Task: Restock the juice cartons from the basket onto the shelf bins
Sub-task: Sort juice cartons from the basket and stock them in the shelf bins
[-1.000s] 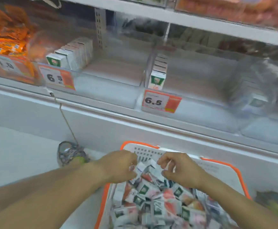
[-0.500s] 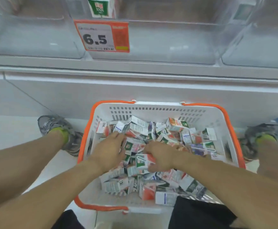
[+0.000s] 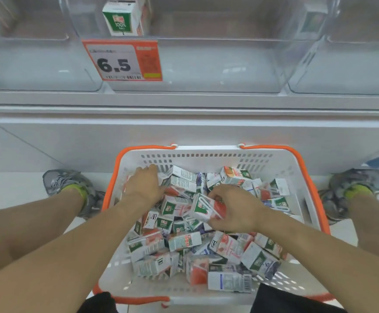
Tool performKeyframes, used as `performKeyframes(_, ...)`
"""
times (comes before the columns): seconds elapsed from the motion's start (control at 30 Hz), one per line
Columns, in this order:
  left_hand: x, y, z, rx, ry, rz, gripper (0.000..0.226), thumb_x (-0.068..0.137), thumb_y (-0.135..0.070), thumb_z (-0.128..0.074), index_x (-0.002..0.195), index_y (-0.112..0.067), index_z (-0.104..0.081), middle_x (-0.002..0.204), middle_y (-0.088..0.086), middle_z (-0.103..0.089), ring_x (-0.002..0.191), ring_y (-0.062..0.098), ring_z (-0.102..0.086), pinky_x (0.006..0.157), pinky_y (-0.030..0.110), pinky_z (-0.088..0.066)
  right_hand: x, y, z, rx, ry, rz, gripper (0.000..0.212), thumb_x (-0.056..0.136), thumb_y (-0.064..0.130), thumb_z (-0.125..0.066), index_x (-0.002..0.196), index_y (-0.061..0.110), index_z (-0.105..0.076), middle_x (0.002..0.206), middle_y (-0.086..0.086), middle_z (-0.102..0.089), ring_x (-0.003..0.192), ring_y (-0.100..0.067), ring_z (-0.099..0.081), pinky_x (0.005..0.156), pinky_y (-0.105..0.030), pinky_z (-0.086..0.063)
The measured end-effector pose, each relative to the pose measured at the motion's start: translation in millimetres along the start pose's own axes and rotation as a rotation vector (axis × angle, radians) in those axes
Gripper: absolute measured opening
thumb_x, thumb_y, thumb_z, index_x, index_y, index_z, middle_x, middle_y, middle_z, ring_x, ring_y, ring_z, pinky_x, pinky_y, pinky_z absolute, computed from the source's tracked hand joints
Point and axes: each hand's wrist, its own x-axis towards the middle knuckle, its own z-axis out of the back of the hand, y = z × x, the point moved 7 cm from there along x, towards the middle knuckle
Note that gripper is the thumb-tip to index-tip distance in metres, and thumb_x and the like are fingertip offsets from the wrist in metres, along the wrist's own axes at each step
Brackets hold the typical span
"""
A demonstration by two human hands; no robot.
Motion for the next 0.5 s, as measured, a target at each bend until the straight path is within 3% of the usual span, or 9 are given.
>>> performKeyframes(0.2,-7,-1,15,-0.193,-0.019,0.081,0.05,0.071,-0.039,-0.082,0.113,-0.018,-0.065,0.083,-0.003,-0.068,0.075,0.016,-0.064,0.067,0.029,-0.056,-14,-8,29,0.061,0.057,-0.062,0.035,0.071,0.05,-0.076,0.092,0.024,-0.062,0.078,0.006,-0.067,0.073,-0.011,-0.064,0.075,-0.04,-0.056)
performKeyframes(0.3,-12,-10,34,-0.493,0.04,0.038,0.047,0.072,-0.02,-0.083,0.114,-0.016,-0.063,0.075,-0.005,-0.063,0.07,0.012,-0.063,0.063,0.023,-0.051,-21,-4,58,0.209,0.029,-0.07,0.036,0.073,0.048,-0.08,0.096,0.024,-0.065,0.087,0.007,-0.069,0.072,-0.008,-0.065,0.076,-0.036,-0.057)
performKeyframes(0.37,-18,-20,50,-0.768,0.157,-0.006,0.048,0.073,-0.019,-0.084,0.117,-0.014,-0.064,0.078,0.001,-0.065,0.073,0.014,-0.065,0.069,0.024,-0.053,-27,1,80,0.324,0.004,-0.069,0.034,0.075,0.047,-0.081,0.098,0.024,-0.068,0.095,0.006,-0.07,0.072,-0.005,-0.066,0.075,-0.032,-0.055)
performKeyframes(0.43,-30,-39,72,-1.02,0.296,-0.104,0.057,0.068,-0.026,-0.084,0.117,-0.005,-0.067,0.096,0.017,-0.071,0.084,0.021,-0.064,0.082,0.036,-0.055,-35,8,101,0.46,-0.015,-0.049,0.03,0.078,0.042,-0.081,0.098,0.022,-0.072,0.098,0.003,-0.072,0.075,-0.008,-0.067,0.076,-0.032,-0.053)
performKeyframes(0.5,-44,-57,91,-1.301,0.413,-0.142,0.061,0.063,-0.029,-0.08,0.11,0.008,-0.065,0.109,0.028,-0.067,0.092,0.029,-0.062,0.082,0.037,-0.054,-44,14,119,0.628,-0.03,-0.004,0.018,0.084,0.031,-0.078,0.097,0.019,-0.074,0.09,0.002,-0.071,0.074,-0.013,-0.065,0.075,-0.031,-0.052)
